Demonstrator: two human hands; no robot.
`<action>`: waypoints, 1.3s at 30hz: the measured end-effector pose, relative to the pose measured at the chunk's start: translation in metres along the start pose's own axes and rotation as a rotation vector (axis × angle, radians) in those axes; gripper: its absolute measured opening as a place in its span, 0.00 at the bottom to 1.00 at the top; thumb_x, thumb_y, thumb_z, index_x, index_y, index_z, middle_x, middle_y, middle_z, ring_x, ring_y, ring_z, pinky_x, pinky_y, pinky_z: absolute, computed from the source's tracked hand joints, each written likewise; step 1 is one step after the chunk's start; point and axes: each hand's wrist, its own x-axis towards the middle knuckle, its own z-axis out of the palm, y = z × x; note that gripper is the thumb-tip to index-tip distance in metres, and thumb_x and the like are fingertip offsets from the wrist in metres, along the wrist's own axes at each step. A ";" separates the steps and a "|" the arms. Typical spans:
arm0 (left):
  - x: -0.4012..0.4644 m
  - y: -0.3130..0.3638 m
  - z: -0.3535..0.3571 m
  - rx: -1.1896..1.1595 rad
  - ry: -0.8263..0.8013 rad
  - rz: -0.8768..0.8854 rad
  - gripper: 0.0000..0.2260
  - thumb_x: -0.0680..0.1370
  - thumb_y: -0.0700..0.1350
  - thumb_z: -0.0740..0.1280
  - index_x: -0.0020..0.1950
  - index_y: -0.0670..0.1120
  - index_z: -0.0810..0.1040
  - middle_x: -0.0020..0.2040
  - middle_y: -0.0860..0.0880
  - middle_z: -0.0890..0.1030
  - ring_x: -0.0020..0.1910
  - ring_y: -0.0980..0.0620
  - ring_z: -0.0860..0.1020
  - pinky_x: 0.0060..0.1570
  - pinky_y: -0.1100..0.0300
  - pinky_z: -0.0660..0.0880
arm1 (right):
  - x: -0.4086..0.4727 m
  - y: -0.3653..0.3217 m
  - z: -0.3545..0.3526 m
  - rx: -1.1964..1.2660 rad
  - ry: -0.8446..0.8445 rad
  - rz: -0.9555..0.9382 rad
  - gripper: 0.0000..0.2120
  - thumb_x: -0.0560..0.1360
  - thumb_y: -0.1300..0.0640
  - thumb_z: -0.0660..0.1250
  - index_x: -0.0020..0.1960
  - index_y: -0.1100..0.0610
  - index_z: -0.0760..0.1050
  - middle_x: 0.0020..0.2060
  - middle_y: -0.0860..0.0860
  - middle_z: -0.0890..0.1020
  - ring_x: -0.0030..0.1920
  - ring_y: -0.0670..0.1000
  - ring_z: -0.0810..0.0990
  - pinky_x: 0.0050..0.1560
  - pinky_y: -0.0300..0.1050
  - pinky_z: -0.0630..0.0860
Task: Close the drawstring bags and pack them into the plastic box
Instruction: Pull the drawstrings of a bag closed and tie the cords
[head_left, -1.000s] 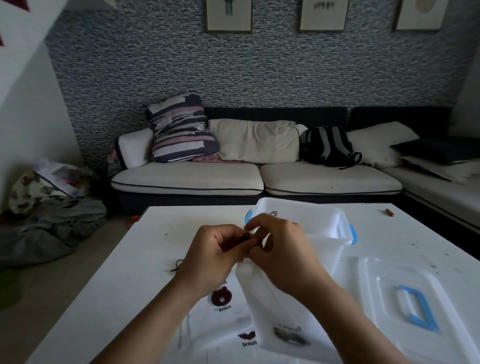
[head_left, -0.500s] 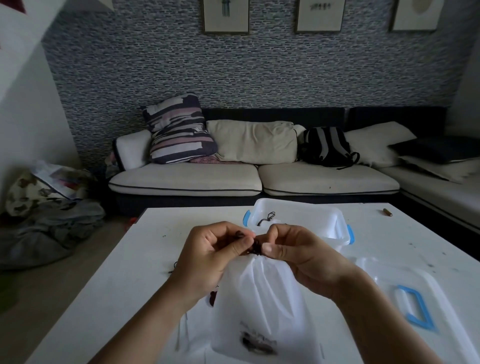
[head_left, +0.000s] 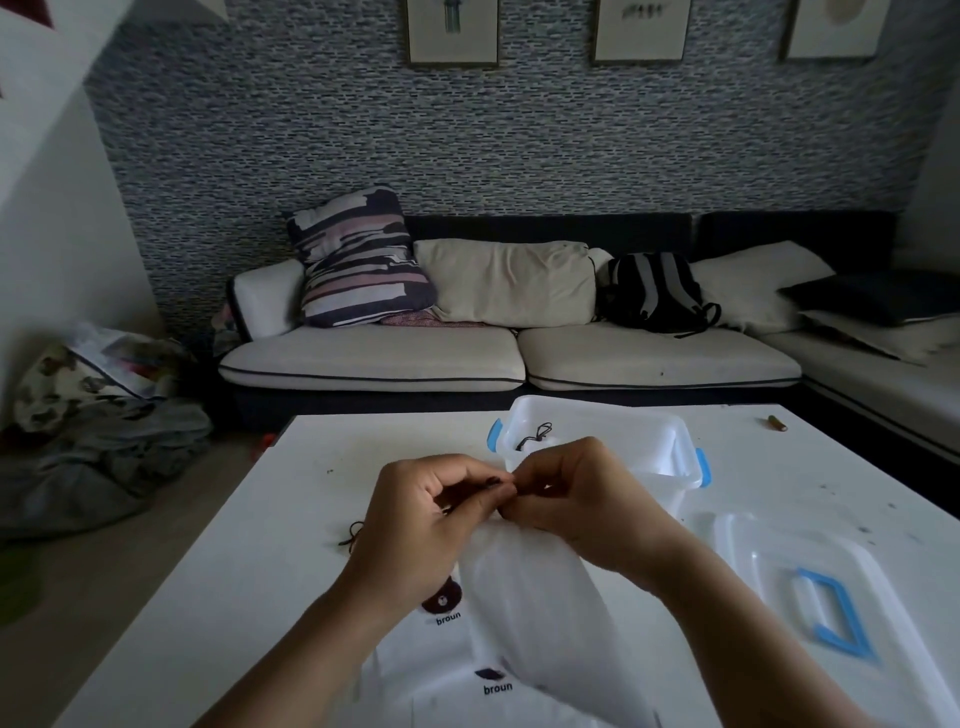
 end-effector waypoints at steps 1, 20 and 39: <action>0.001 0.000 -0.001 0.020 0.001 0.009 0.04 0.74 0.38 0.74 0.46 0.46 0.87 0.41 0.54 0.87 0.44 0.56 0.85 0.48 0.61 0.80 | 0.000 -0.001 0.000 -0.017 0.000 -0.005 0.02 0.72 0.62 0.75 0.42 0.57 0.85 0.34 0.59 0.82 0.34 0.47 0.75 0.37 0.45 0.72; 0.004 0.000 -0.003 -0.253 0.010 -0.039 0.04 0.68 0.42 0.74 0.42 0.46 0.86 0.39 0.48 0.86 0.41 0.53 0.85 0.45 0.66 0.78 | -0.003 0.006 -0.012 0.692 -0.093 0.125 0.03 0.76 0.64 0.67 0.46 0.63 0.79 0.42 0.59 0.81 0.43 0.53 0.81 0.48 0.41 0.79; 0.003 0.001 -0.006 0.074 0.014 0.126 0.08 0.74 0.35 0.74 0.48 0.47 0.87 0.42 0.57 0.85 0.44 0.55 0.84 0.46 0.66 0.77 | 0.002 0.006 -0.007 0.785 0.006 0.227 0.14 0.71 0.61 0.70 0.57 0.59 0.82 0.41 0.55 0.80 0.37 0.49 0.74 0.47 0.41 0.76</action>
